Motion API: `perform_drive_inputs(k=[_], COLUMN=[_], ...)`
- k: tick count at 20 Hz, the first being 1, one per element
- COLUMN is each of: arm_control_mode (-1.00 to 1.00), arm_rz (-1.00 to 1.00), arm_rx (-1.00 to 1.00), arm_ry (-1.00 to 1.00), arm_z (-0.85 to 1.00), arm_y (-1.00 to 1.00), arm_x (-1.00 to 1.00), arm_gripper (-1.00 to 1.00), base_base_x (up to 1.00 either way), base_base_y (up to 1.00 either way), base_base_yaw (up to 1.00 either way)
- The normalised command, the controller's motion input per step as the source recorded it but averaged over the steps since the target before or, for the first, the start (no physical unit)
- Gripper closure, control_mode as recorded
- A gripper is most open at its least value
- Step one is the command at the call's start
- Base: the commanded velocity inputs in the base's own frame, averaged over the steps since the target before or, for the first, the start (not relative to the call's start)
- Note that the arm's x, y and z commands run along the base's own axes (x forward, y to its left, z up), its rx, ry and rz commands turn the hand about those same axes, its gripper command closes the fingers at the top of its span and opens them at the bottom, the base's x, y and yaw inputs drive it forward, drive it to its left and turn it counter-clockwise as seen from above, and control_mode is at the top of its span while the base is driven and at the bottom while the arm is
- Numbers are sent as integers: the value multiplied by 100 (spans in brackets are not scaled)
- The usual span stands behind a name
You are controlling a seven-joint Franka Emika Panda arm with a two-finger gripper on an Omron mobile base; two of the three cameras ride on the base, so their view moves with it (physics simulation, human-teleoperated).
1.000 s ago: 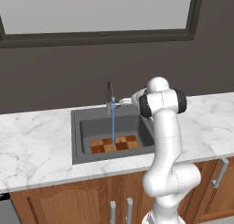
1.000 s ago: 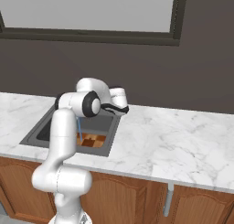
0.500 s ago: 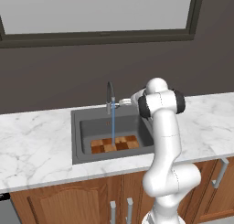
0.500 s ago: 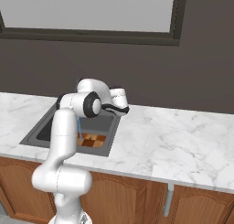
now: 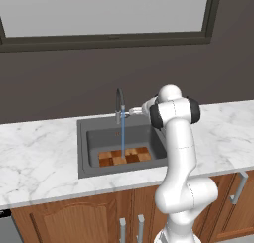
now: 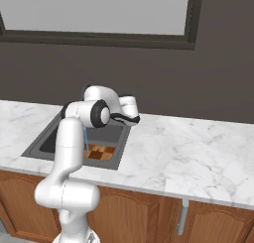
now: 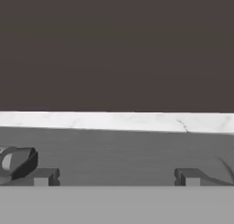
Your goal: Turn on the sink faucet with hot water and rinse the cutting board for ten seconds, then turn off the faucet. Push the cutting board to reach the water if necessary.
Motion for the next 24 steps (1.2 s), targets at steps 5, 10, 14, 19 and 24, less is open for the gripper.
perform_drive_inputs(k=[5, 10, 14, 19, 24], arm_control_mode=[-100, -100, -100, -100, -100], arm_rz=[0, 0, 0, 0, 0], arm_rx=[0, 0, 0, 0, 0], arm_ry=[0, 0, 0, 0, 0], arm_z=[0, 0, 0, 0, 0], arm_y=[4, 2, 5, 12, 18], arm_x=[0, 4, 2, 1, 0], arm_gripper=[-100, -100, -100, -100, -100], base_base_x=[0, 0, 0, 0, 0], base_base_y=[0, 0, 0, 0, 0], base_base_yaw=[0, 0, 0, 0, 0])
